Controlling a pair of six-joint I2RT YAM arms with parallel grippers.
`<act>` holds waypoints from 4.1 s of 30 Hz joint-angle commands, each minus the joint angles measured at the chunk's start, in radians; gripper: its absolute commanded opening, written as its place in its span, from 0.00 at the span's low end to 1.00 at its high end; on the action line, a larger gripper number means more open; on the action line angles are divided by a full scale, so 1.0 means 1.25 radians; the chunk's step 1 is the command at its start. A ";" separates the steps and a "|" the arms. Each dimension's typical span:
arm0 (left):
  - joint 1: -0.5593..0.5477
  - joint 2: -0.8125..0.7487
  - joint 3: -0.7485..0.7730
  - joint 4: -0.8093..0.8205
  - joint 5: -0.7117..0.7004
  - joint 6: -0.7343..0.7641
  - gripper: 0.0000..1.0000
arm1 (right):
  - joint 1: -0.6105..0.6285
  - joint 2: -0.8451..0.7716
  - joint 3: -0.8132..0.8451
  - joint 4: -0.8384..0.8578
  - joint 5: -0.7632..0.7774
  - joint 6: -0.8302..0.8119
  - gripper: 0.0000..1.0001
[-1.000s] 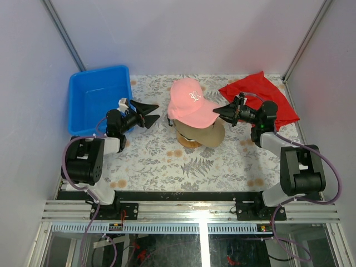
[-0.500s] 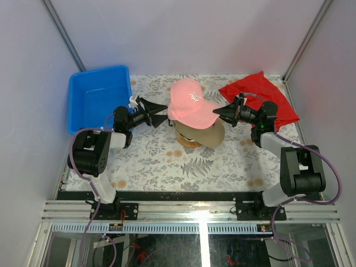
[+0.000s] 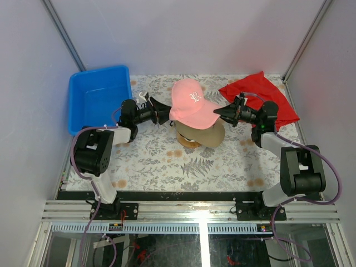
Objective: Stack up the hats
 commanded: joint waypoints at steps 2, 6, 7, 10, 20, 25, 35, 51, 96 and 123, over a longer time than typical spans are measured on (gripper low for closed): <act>-0.004 0.005 0.010 -0.005 0.008 0.022 0.32 | -0.012 -0.022 -0.010 0.014 -0.034 -0.017 0.00; -0.005 -0.004 -0.003 0.008 0.004 0.021 0.12 | -0.027 -0.037 -0.013 -0.064 -0.043 -0.081 0.00; -0.004 -0.007 -0.008 0.012 0.004 0.021 0.09 | -0.032 -0.041 -0.012 -0.092 -0.044 -0.100 0.00; -0.002 -0.013 -0.021 0.023 0.003 0.020 0.03 | -0.047 -0.051 -0.010 -0.178 -0.048 -0.161 0.03; -0.001 -0.047 -0.029 0.028 0.011 0.027 0.00 | -0.064 -0.038 0.003 -0.319 -0.021 -0.304 0.25; 0.000 -0.057 -0.023 0.012 0.005 0.038 0.00 | -0.064 -0.057 -0.001 -0.354 -0.004 -0.325 0.31; 0.000 -0.058 -0.019 0.002 -0.002 0.043 0.00 | -0.074 -0.127 -0.015 -0.521 0.046 -0.408 0.01; 0.029 -0.039 -0.025 0.017 0.004 0.023 0.62 | -0.082 -0.039 -0.002 0.100 0.024 0.033 0.00; 0.110 -0.112 -0.003 -0.265 0.009 0.235 0.65 | -0.097 0.092 -0.158 0.172 -0.068 -0.052 0.00; 0.097 -0.135 -0.064 -0.255 0.026 0.240 0.43 | -0.074 0.054 -0.136 0.218 -0.113 -0.079 0.00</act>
